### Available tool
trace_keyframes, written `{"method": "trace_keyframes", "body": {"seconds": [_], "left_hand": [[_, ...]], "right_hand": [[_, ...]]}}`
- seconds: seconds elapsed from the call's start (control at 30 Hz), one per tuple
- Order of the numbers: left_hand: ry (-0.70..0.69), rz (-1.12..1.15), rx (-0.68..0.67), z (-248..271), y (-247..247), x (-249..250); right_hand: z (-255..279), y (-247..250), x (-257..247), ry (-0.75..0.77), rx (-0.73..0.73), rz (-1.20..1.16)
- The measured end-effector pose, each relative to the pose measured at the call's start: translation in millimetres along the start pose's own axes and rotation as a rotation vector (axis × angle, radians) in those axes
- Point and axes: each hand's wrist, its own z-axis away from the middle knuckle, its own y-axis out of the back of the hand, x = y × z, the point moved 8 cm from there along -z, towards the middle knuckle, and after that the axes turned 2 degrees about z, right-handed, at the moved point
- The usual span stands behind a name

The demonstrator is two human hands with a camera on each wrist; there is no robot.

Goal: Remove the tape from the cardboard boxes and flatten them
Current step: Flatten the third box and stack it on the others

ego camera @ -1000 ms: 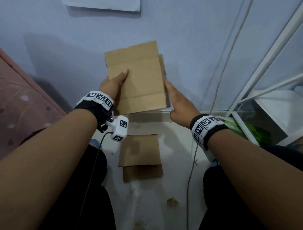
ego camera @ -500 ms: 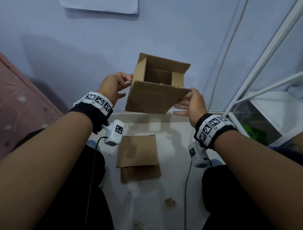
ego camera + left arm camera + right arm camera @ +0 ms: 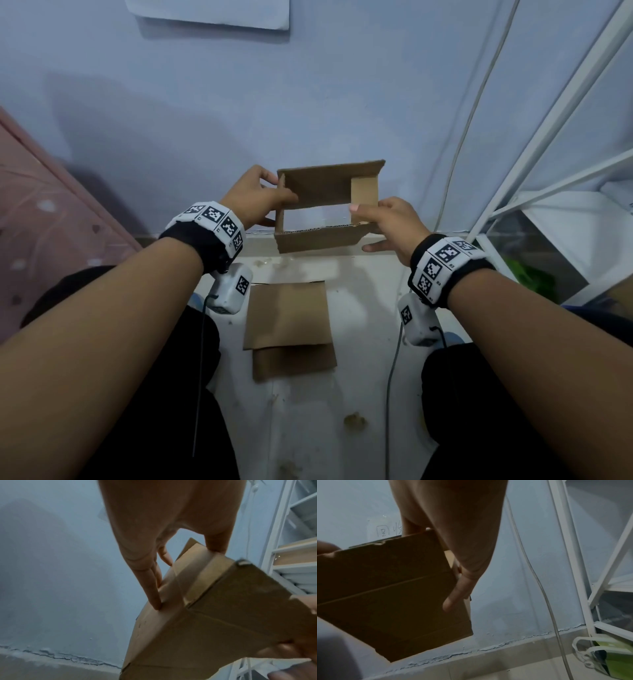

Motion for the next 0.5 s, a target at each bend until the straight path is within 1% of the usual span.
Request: {"method": "trace_keyframes", "body": {"seconds": [0.07, 0.17, 0.27, 0.37, 0.43, 0.5], "left_hand": [[-0.017, 0.005, 0.004, 0, 0, 3], [-0.047, 0.018, 0.001, 1, -2, 6], [-0.083, 0.001, -0.035, 3, -8, 9], [-0.091, 0.0, -0.05, 3, -12, 10], [-0.1, 0.015, -0.022, 2, -11, 12], [-0.111, 0.032, 0.027, 0, -7, 13]], "right_hand": [[0, -2, 3, -0.002, 0.013, 0.079], [1, 3, 2, 0.017, 0.095, 0.242], [3, 6, 2, -0.013, 0.148, 0.335], [7, 8, 2, -0.025, 0.16, 0.355], [8, 6, 1, -0.011, 0.141, 0.338], [9, 3, -1, -0.005, 0.124, 0.27]]}}
